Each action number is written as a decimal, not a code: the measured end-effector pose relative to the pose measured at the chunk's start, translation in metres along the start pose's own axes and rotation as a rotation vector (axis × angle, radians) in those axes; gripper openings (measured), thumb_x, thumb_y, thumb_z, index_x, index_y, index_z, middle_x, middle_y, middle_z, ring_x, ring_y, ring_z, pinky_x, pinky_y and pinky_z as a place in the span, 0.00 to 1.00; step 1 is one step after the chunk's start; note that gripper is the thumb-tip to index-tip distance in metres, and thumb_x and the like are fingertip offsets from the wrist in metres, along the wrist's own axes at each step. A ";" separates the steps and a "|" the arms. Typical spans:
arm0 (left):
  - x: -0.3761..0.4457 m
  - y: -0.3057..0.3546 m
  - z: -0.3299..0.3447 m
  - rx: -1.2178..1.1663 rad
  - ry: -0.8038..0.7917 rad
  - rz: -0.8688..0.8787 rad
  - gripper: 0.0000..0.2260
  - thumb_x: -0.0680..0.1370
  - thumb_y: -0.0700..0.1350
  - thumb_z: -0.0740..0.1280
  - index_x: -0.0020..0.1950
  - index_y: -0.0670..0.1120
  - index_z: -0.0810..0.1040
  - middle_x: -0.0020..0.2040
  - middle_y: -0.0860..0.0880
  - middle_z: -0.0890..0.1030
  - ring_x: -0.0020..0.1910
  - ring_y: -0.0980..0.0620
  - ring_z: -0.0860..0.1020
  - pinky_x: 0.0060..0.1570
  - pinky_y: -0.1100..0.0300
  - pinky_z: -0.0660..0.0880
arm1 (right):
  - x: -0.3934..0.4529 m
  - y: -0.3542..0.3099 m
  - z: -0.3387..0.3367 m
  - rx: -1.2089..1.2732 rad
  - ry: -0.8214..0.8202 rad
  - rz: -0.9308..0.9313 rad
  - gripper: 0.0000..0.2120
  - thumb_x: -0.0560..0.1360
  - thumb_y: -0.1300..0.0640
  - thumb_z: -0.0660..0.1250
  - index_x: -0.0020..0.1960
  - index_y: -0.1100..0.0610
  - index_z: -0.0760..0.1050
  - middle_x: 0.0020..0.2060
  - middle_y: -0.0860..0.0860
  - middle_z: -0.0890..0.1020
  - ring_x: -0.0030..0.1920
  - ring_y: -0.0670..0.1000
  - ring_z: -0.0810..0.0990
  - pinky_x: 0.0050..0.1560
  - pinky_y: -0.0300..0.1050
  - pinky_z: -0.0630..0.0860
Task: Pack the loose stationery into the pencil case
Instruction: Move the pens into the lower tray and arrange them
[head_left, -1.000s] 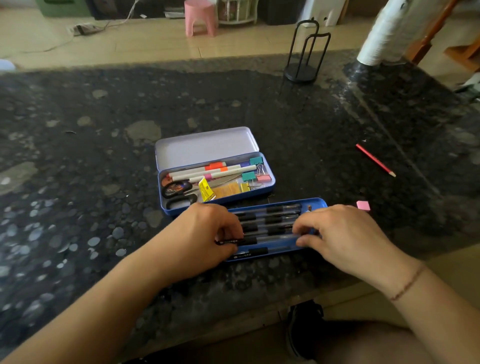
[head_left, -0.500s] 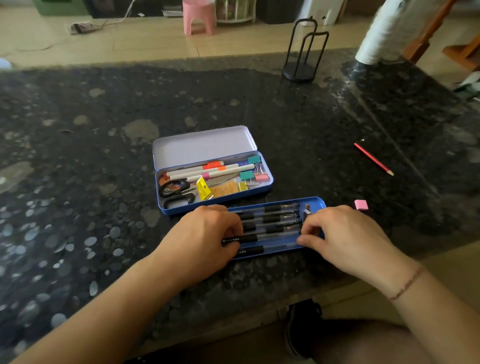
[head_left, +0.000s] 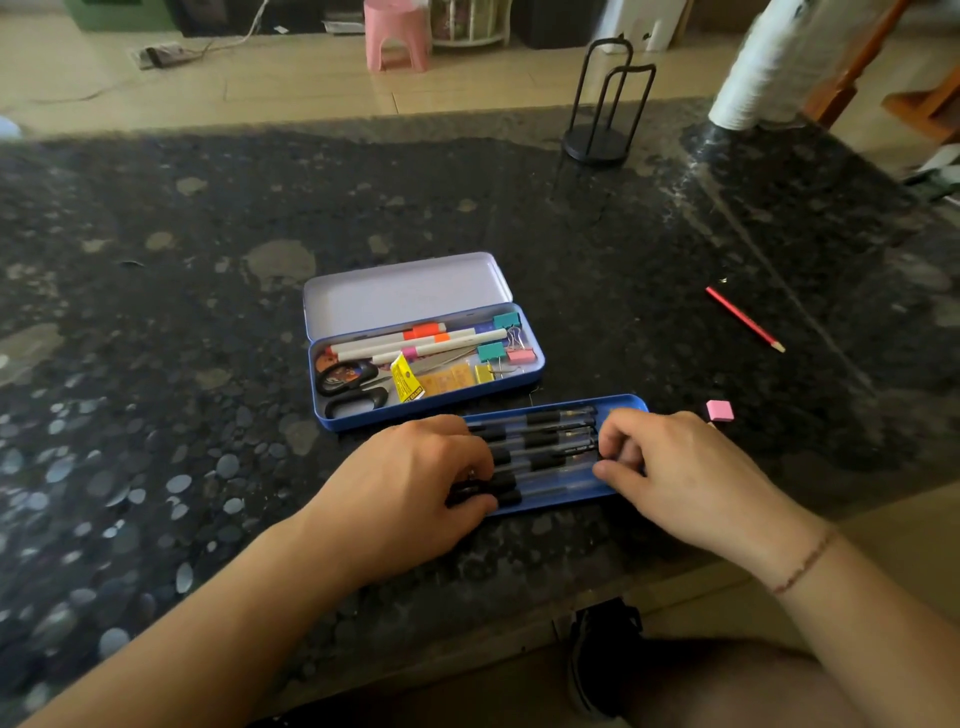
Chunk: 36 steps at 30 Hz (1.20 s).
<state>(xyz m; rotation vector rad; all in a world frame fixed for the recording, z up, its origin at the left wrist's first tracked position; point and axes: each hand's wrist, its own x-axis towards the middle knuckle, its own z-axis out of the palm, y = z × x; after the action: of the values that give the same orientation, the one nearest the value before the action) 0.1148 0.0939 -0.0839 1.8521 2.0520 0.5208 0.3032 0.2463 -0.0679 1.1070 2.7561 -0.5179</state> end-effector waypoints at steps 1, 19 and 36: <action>0.000 0.000 0.000 0.015 -0.010 0.008 0.08 0.72 0.55 0.69 0.49 0.54 0.79 0.45 0.57 0.76 0.41 0.57 0.76 0.41 0.59 0.77 | 0.001 0.000 0.000 0.015 0.003 0.000 0.07 0.75 0.49 0.68 0.41 0.46 0.71 0.30 0.45 0.80 0.36 0.42 0.76 0.38 0.47 0.78; 0.008 -0.008 0.013 0.086 0.088 0.192 0.09 0.72 0.51 0.71 0.51 0.54 0.82 0.50 0.55 0.78 0.49 0.53 0.75 0.46 0.51 0.76 | -0.003 0.096 -0.019 0.159 0.149 0.375 0.11 0.70 0.59 0.74 0.42 0.45 0.76 0.38 0.44 0.79 0.38 0.43 0.76 0.35 0.40 0.68; 0.003 -0.015 0.007 0.069 0.050 0.188 0.10 0.72 0.52 0.70 0.53 0.53 0.82 0.53 0.55 0.78 0.51 0.54 0.75 0.51 0.54 0.76 | 0.069 0.132 -0.029 0.051 0.419 0.598 0.03 0.75 0.53 0.69 0.46 0.51 0.79 0.48 0.55 0.81 0.48 0.57 0.79 0.48 0.51 0.77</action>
<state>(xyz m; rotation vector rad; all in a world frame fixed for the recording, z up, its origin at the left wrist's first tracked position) 0.1045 0.0963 -0.0969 2.1059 1.9613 0.5557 0.3449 0.3900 -0.0928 2.1486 2.5076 -0.2972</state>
